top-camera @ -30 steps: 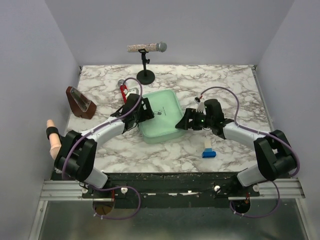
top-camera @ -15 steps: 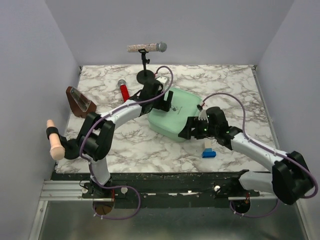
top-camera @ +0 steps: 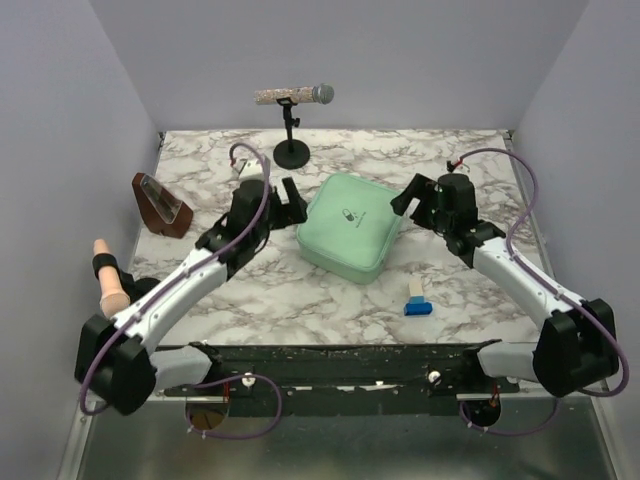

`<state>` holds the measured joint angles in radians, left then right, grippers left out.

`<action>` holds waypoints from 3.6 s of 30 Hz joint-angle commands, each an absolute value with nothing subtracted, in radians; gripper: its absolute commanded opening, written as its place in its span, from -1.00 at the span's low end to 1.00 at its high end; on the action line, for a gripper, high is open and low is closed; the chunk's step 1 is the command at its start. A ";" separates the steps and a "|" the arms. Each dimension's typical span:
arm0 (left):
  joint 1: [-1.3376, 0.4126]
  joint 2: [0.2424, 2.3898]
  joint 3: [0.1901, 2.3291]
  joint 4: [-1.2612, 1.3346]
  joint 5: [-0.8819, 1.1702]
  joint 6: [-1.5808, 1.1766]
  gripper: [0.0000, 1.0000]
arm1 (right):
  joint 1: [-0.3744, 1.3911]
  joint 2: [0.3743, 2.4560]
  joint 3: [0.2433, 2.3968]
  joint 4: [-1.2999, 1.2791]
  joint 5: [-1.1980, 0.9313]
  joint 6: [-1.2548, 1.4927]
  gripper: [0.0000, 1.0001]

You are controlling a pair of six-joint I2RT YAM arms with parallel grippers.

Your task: Organize the medicine kit

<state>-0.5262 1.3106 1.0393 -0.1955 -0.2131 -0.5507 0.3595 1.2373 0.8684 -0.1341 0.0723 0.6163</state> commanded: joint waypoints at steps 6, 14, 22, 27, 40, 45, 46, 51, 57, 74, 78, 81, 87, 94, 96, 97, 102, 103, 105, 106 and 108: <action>-0.707 1.065 0.609 -0.053 -0.287 -0.867 0.89 | 0.172 1.569 1.158 -0.090 0.123 0.690 0.57; -0.736 1.110 0.517 -0.086 -0.259 -0.874 0.82 | 0.146 1.885 1.459 -0.255 -0.101 0.652 0.39; -0.735 1.229 0.548 0.112 -0.127 -0.844 0.89 | 0.147 1.951 1.294 0.048 -0.486 0.715 0.44; -0.707 1.308 0.594 0.178 -0.074 -0.851 0.93 | 0.149 1.875 1.125 0.138 -0.532 0.726 0.44; -0.488 1.335 0.689 -0.087 -0.178 -0.934 0.87 | 0.366 1.625 0.764 0.222 -0.437 0.712 0.44; -0.424 1.189 0.699 -0.236 -0.277 -0.884 0.88 | 0.434 1.600 0.710 0.241 -0.410 0.742 0.44; -0.416 1.160 0.704 -0.276 -0.297 -0.868 0.88 | 0.433 1.589 0.704 0.227 -0.393 0.749 0.44; -0.399 0.938 0.704 -0.413 -0.357 -0.784 0.89 | 0.433 1.399 0.680 0.066 -0.181 0.684 0.52; -0.399 0.769 0.692 -0.416 -0.330 -0.756 0.90 | 0.433 1.224 0.637 0.020 -0.190 0.612 0.58; -0.469 1.063 0.710 -0.176 -0.044 -0.821 0.86 | 0.742 1.065 0.578 -0.100 -0.031 0.468 0.57; -0.521 1.057 0.758 -0.207 -0.035 -0.842 0.86 | 0.833 1.140 0.638 -0.162 0.083 0.459 0.54; -0.589 1.084 0.798 -0.230 -0.026 -0.861 0.86 | 0.862 1.187 0.653 -0.181 0.138 0.485 0.49; -0.649 1.069 0.818 -0.256 -0.089 -0.867 0.86 | 0.870 1.183 0.626 -0.153 0.207 0.549 0.48; -0.653 1.172 0.769 -0.172 -0.038 -0.881 0.86 | 0.881 1.302 0.761 -0.292 0.384 0.586 0.48; -0.652 1.206 0.762 -0.170 -0.046 -0.874 0.86 | 0.881 1.298 0.773 -0.369 0.451 0.601 0.48; -0.653 1.221 0.756 -0.167 -0.052 -0.873 0.86 | 0.881 1.269 0.761 -0.391 0.478 0.607 0.47; -0.649 1.284 0.742 -0.167 -0.100 -0.842 0.86 | 0.879 1.123 0.703 -0.455 0.546 0.606 0.45; -0.649 1.295 0.739 -0.164 -0.101 -0.836 0.86 | 0.880 1.111 0.703 -0.475 0.551 0.606 0.44; -0.646 1.308 0.739 -0.161 -0.100 -0.827 0.86 | 0.880 1.094 0.713 -0.506 0.548 0.604 0.43; -0.646 1.312 0.738 -0.161 -0.098 -0.824 0.86 | 0.882 1.074 0.706 -0.486 0.522 0.591 0.43; -0.644 1.313 0.735 -0.152 -0.095 -0.819 0.86 | 0.882 1.023 0.669 -0.380 0.422 0.519 0.42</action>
<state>-0.6491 1.2789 0.7624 -0.1230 -0.0734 -0.8490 0.8810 1.0897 0.7132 -0.4290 0.4706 0.5835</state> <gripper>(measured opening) 0.929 0.715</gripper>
